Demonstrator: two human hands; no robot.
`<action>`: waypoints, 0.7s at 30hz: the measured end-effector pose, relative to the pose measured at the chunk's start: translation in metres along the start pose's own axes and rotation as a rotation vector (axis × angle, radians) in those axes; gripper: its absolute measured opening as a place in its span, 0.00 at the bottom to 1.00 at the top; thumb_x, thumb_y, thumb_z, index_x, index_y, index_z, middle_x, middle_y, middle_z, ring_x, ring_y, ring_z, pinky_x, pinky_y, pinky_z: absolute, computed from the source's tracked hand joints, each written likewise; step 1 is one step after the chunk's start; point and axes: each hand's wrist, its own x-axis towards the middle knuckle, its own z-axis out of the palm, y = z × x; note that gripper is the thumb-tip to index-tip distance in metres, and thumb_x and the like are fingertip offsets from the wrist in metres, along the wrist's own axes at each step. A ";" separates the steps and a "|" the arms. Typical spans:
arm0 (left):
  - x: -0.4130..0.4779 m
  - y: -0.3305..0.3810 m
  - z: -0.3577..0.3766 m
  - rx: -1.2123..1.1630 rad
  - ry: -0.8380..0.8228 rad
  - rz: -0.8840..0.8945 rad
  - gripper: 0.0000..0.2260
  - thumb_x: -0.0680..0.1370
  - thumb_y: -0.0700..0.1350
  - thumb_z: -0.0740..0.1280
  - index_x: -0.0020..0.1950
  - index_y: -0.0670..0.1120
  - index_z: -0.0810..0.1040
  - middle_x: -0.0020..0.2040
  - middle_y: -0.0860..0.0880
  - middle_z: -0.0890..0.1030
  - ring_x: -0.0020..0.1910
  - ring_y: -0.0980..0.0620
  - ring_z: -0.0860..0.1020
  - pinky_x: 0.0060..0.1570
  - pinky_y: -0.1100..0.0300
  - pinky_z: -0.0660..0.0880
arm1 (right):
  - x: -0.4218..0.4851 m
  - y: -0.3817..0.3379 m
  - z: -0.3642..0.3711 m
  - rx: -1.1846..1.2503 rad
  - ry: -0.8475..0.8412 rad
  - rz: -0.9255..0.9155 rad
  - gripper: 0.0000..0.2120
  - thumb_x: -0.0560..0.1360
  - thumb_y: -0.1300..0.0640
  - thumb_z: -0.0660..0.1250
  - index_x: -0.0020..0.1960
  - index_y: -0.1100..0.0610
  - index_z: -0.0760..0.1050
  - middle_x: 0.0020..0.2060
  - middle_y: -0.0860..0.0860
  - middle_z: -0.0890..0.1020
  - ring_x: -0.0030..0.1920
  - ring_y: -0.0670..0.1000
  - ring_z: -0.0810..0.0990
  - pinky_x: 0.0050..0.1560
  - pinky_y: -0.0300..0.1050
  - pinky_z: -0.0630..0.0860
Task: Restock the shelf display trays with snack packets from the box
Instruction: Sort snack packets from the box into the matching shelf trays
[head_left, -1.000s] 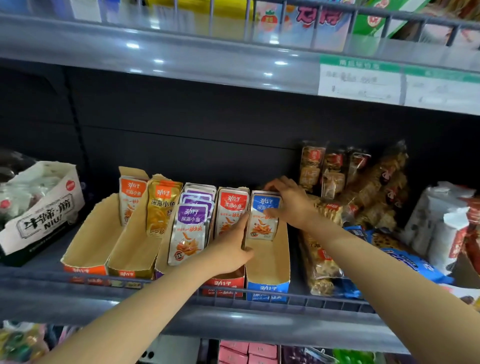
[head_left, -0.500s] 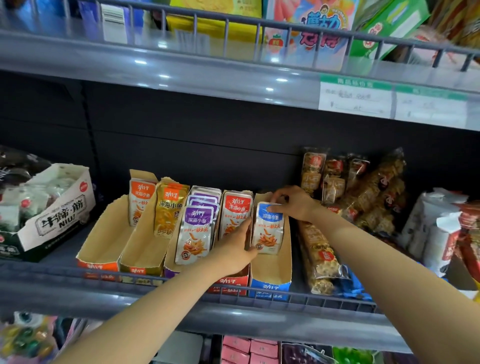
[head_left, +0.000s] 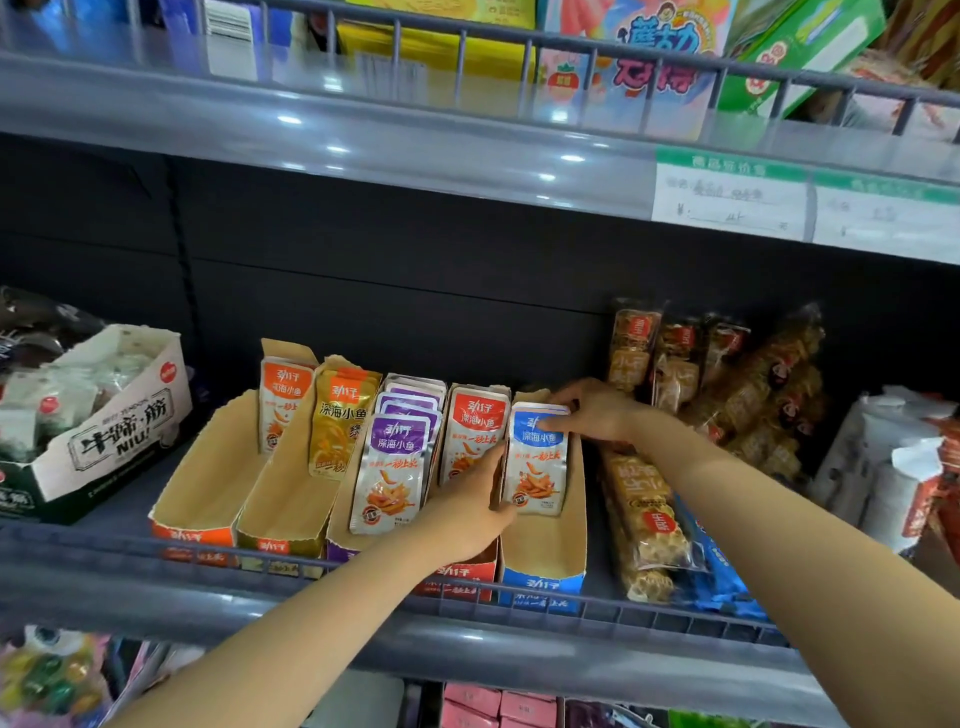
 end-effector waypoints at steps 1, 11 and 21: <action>0.000 0.000 0.000 -0.004 0.001 0.000 0.31 0.80 0.45 0.62 0.77 0.56 0.48 0.74 0.54 0.63 0.71 0.52 0.66 0.64 0.58 0.68 | 0.000 0.000 0.005 -0.029 0.050 -0.024 0.18 0.75 0.47 0.67 0.62 0.52 0.75 0.58 0.48 0.78 0.54 0.48 0.78 0.52 0.40 0.75; 0.000 -0.003 0.001 -0.086 -0.019 0.002 0.31 0.80 0.44 0.62 0.77 0.57 0.48 0.74 0.55 0.64 0.72 0.53 0.64 0.66 0.58 0.66 | 0.004 0.008 0.019 -0.196 0.222 -0.094 0.27 0.68 0.44 0.73 0.64 0.50 0.70 0.62 0.52 0.74 0.61 0.52 0.73 0.64 0.53 0.70; 0.000 -0.003 0.002 -0.039 -0.011 -0.006 0.31 0.80 0.45 0.61 0.77 0.57 0.47 0.74 0.54 0.63 0.71 0.53 0.65 0.61 0.61 0.67 | 0.005 0.012 0.023 -0.113 0.288 -0.115 0.36 0.66 0.46 0.75 0.69 0.47 0.61 0.60 0.51 0.76 0.60 0.52 0.76 0.61 0.55 0.74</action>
